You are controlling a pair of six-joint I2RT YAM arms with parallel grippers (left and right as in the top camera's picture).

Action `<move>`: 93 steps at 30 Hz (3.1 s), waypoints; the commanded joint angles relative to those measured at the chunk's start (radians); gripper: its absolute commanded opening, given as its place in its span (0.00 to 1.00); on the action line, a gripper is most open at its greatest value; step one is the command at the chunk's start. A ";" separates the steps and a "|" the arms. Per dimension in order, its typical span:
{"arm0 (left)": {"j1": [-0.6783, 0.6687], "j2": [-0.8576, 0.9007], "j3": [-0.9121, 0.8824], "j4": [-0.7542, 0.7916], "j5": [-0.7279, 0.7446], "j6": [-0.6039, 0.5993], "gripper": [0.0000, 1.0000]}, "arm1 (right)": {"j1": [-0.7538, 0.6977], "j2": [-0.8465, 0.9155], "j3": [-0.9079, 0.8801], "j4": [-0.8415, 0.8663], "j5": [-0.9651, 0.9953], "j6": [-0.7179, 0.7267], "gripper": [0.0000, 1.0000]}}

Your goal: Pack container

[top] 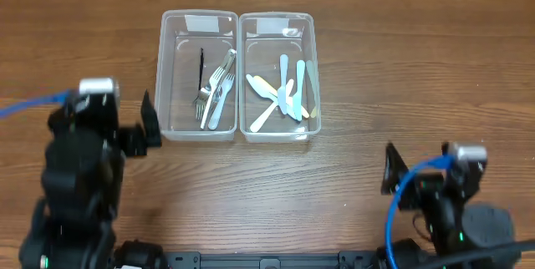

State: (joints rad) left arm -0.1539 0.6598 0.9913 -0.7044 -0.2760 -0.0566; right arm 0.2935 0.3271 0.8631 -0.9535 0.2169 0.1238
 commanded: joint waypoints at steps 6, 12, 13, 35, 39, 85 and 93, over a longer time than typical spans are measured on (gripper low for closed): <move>-0.012 -0.124 -0.121 -0.068 -0.082 -0.018 1.00 | 0.006 -0.042 -0.032 -0.037 0.037 0.063 1.00; -0.012 -0.123 -0.121 -0.180 -0.082 -0.018 1.00 | 0.006 -0.042 -0.032 -0.082 0.037 0.063 1.00; -0.012 -0.124 -0.121 -0.197 -0.082 -0.018 1.00 | 0.006 -0.042 -0.032 -0.090 0.037 0.063 1.00; -0.012 -0.124 -0.121 -0.294 -0.082 -0.018 1.00 | -0.090 -0.044 -0.032 -0.168 0.013 0.060 1.00; -0.012 -0.124 -0.121 -0.294 -0.082 -0.018 1.00 | -0.143 -0.047 -0.039 -0.109 0.010 0.050 1.00; -0.012 -0.124 -0.121 -0.294 -0.082 -0.018 1.00 | -0.237 -0.324 -0.855 0.889 -0.045 -0.180 1.00; -0.012 -0.124 -0.121 -0.294 -0.082 -0.018 1.00 | -0.237 -0.324 -0.855 0.889 -0.045 -0.180 1.00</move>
State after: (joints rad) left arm -0.1577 0.5438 0.8753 -1.0027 -0.3454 -0.0574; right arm 0.0601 0.0147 0.0177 -0.0715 0.1795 -0.0528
